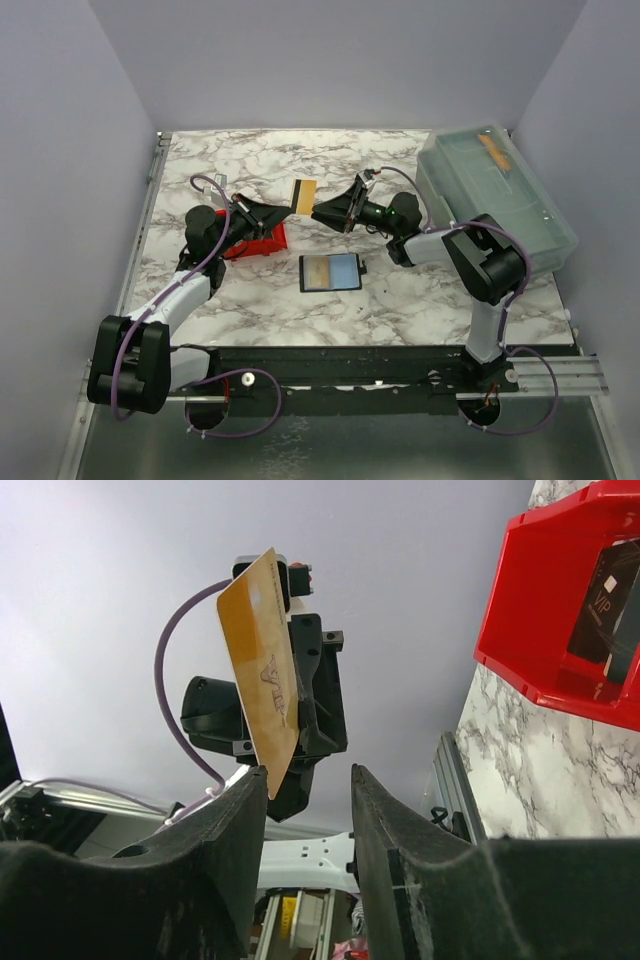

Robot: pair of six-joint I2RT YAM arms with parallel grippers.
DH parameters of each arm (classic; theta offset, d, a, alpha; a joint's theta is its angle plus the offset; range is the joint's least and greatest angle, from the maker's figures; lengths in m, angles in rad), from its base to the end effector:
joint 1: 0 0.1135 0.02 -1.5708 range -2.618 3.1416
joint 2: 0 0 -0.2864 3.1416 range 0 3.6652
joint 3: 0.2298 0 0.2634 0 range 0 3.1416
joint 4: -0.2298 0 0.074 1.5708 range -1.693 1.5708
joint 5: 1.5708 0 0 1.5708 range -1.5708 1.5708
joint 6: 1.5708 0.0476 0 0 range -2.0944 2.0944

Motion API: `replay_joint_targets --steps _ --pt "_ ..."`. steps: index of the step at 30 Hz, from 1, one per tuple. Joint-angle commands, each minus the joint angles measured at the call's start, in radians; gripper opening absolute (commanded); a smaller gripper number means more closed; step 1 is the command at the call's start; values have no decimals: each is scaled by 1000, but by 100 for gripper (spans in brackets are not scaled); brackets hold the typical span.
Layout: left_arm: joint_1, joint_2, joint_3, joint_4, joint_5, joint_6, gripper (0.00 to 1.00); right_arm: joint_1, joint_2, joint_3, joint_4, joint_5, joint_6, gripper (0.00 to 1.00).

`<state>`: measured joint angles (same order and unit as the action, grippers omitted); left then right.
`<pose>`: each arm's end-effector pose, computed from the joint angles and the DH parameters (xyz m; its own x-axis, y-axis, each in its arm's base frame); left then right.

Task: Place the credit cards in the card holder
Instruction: Insert the credit card into the card holder.

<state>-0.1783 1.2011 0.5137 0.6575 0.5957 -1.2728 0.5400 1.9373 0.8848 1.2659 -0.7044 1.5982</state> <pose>0.2572 -0.0735 0.2608 -0.6766 -0.6821 -0.2774 0.1770 0.2150 -0.9604 0.3355 0.2370 0.2112 -0.9392 0.3251 -0.1103 -0.1560 -0.1178 0.9807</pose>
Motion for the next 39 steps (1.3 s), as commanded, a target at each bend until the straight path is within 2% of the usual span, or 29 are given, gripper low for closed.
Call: replay_joint_targets --steps 1,14,22,28,32,33,37,39 --pt "-9 2 -13 25 -4 4 0 14 2 -5 61 17 -14 44" --pt "-9 3 -24 27 -9 5 0 12 3 -18 180 31 24 47" --pt "-9 2 -27 31 -3 4 0 18 21 33 109 23 1 41" --pt "-11 3 -37 37 6 4 0 22 21 77 -17 27 -62 25" --pt "-20 -7 -51 39 19 16 0 21 5 74 -121 49 -139 3" --pt "-24 -9 -56 39 20 16 0 22 4 78 -138 45 -156 0" --pt "-45 12 -66 37 45 33 0 18 -33 58 -206 42 -235 0" --pt "-56 22 -72 30 63 41 7 13 -76 38 -276 43 -307 0"
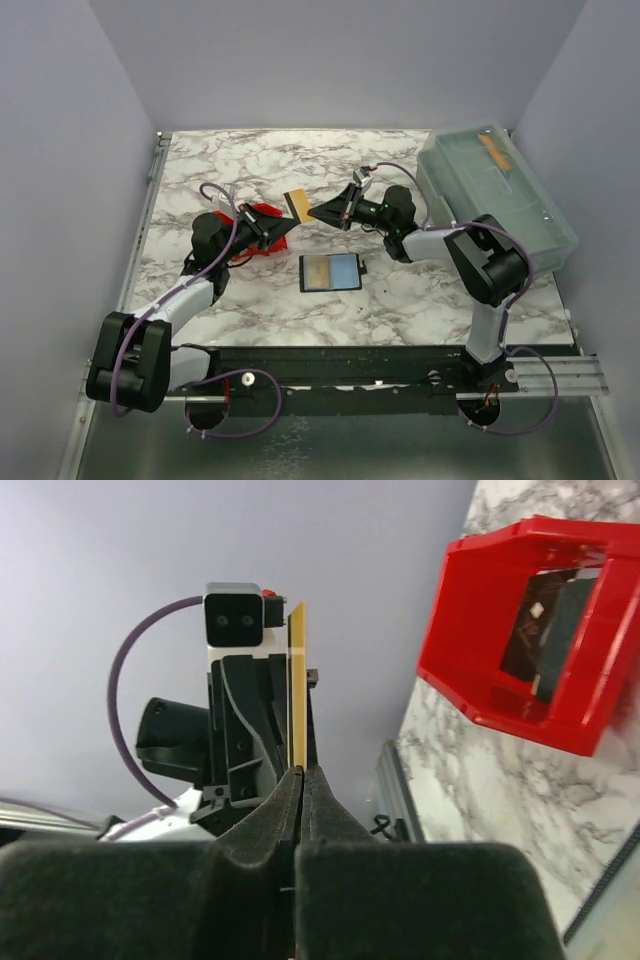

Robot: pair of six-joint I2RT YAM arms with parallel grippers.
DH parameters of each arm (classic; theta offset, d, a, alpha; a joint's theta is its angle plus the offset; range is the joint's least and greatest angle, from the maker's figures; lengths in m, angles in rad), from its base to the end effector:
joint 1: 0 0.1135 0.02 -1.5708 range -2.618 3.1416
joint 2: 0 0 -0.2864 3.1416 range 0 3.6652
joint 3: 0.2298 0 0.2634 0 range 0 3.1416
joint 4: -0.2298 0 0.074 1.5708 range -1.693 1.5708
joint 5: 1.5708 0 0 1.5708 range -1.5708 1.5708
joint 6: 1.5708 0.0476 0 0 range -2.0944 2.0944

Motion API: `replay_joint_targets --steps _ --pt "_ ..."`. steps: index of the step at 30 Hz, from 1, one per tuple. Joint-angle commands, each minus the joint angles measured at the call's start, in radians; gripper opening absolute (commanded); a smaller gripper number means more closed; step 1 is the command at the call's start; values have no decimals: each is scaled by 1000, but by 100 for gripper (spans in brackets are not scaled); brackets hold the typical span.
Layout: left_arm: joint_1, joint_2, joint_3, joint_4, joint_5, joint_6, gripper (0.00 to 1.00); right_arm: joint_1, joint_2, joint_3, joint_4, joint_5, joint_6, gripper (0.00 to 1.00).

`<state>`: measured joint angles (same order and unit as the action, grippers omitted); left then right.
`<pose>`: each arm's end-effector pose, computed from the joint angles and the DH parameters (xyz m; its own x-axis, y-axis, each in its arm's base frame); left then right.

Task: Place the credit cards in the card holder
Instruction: Insert the credit card into the card holder.

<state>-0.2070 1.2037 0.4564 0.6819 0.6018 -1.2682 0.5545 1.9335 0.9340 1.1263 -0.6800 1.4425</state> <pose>0.2480 -0.0796 0.2431 -0.7085 -0.6552 -0.2621 0.1542 0.2186 -0.9635 0.3421 0.2471 0.2120 -0.9182 0.3384 -0.2058 -0.2269 -0.0235 0.9736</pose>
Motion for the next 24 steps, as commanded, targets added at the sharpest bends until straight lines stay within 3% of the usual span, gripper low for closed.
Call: replay_joint_targets --steps 1,5,7,11,13,18,24 --pt "-29 20 -18 -6 63 44 13 -6 -95 -23 -173 19 -180 0" --pt "-31 6 -12 -162 78 118 46 -57 -184 -102 -267 -44 -267 0" --pt "-31 -2 -2 -267 64 166 54 -80 -236 -150 -375 -69 -338 0" --pt "-61 30 45 -452 57 285 53 -96 -306 -137 -845 -74 -610 0" --pt "-107 78 85 -516 36 330 45 -100 -335 -177 -917 -72 -676 0" --pt "-237 180 156 -597 -86 395 42 -107 -419 -338 -817 -68 -645 0" --pt "-304 260 216 -693 -222 468 43 -107 -366 -446 -634 -64 -575 0"
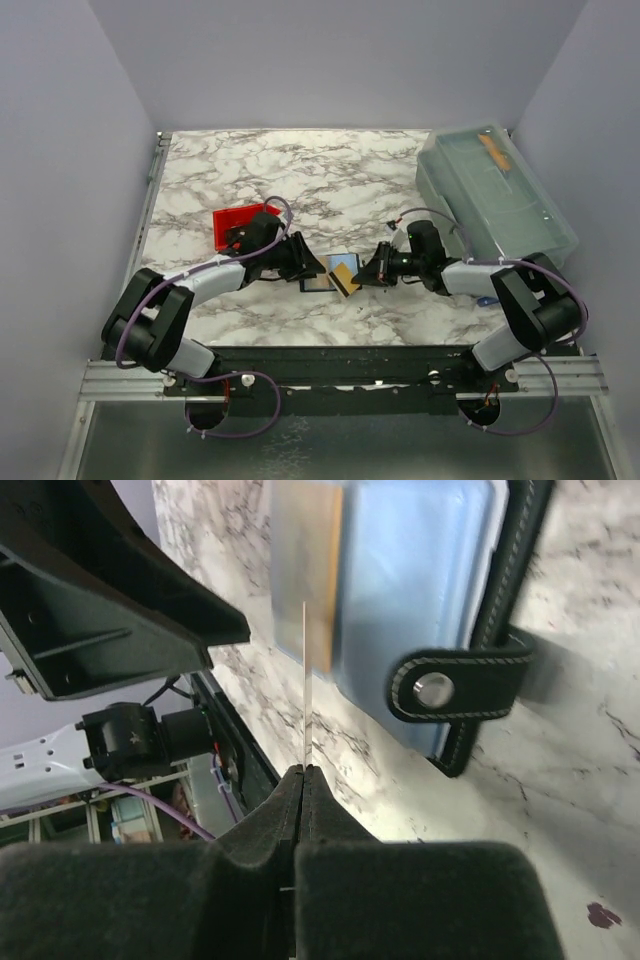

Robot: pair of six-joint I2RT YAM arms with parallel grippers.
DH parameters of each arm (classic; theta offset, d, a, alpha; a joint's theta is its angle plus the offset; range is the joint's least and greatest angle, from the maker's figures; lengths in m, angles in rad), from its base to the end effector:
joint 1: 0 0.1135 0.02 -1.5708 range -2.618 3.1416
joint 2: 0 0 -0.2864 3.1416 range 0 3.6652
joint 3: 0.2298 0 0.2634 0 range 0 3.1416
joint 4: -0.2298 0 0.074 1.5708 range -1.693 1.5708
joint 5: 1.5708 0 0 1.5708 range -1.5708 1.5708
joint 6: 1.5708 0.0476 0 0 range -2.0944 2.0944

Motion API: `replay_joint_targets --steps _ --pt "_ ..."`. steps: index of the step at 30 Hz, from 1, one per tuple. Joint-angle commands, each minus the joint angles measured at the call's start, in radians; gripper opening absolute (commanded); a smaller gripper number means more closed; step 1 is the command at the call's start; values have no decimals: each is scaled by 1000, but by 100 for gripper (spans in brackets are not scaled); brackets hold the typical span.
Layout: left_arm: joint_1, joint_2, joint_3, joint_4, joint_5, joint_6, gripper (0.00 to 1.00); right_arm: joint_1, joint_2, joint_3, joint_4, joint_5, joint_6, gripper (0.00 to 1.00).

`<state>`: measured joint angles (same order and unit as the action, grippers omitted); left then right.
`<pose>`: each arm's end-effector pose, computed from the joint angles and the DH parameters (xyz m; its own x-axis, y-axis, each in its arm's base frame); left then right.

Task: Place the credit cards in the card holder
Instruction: Insert the credit card into the card holder.

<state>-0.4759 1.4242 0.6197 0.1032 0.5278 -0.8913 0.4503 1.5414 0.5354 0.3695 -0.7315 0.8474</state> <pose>0.2443 -0.1529 0.1794 -0.9343 -0.2745 -0.2273 0.0175 0.6017 -0.7985 0.2450 0.1538 0.1502 -0.9595 0.1557 -0.2347 -0.1334 0.4826 0.8656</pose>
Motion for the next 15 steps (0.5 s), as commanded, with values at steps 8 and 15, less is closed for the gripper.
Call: replay_joint_targets --steps 8,15 --pt "-42 87 91 -230 -265 114 42 -3 96 -109 323 -8 95 0" --pt "-41 93 76 -254 -295 96 41 -2 146 -103 328 11 75 0"
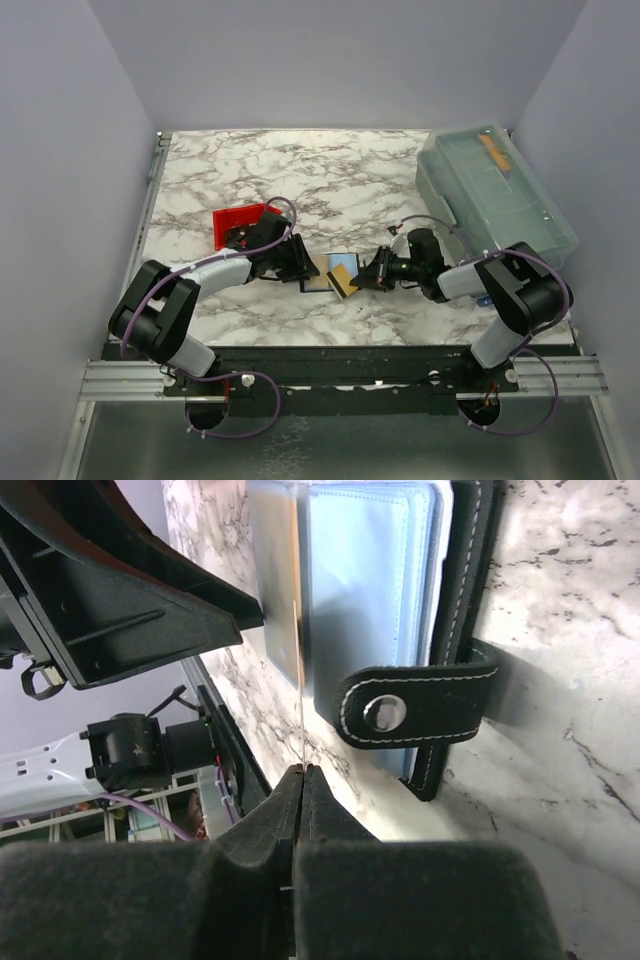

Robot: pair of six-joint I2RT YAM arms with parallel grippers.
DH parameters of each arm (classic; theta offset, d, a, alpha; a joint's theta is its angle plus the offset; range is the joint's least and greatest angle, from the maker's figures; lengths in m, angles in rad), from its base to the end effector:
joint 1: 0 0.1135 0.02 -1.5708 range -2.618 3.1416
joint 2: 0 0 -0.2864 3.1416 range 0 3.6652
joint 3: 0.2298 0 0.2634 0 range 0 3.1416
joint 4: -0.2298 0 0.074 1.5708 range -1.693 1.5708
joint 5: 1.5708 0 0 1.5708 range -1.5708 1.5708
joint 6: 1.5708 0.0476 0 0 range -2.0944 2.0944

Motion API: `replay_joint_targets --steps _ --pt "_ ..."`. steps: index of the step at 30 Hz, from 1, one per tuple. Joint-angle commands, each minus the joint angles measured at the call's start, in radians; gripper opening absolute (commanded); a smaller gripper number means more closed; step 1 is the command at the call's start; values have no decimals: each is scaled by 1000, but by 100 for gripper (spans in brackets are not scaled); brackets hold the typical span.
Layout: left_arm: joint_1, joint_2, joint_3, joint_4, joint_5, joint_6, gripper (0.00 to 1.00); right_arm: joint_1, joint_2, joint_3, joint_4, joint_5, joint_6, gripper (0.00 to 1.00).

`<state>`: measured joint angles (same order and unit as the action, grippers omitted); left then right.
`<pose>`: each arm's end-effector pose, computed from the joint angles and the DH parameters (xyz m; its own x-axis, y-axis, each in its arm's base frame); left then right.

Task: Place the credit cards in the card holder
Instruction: Insert the credit card into the card holder.

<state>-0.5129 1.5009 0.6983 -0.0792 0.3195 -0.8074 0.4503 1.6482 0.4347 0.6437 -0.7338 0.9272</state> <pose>0.2516 -0.1588 0.1644 -0.9273 -0.2650 -0.2644 -0.0435 0.7778 -0.6270 0.2383 0.1506 0.1208 -0.9561 0.1976 -0.2163 -0.1101 0.4418 0.8904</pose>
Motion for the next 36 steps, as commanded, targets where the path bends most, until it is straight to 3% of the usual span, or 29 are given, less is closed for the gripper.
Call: replay_joint_targets --steps 1,14,26,31,36 --pt "-4 17 -6 -73 -90 7 41 -3 46 0 50 20 -8 0" --pt "-5 50 -15 -77 -63 -12 41 -2 70 67 -8 91 -82 0" --pt "42 -53 -8 -76 -40 -16 52 -2 137 116 98 103 -78 0" --pt "66 -66 -37 -98 -144 -36 49 -1 166 109 152 107 -63 0" --pt "67 34 -42 -28 -53 -51 41 11 180 101 191 127 -53 0"
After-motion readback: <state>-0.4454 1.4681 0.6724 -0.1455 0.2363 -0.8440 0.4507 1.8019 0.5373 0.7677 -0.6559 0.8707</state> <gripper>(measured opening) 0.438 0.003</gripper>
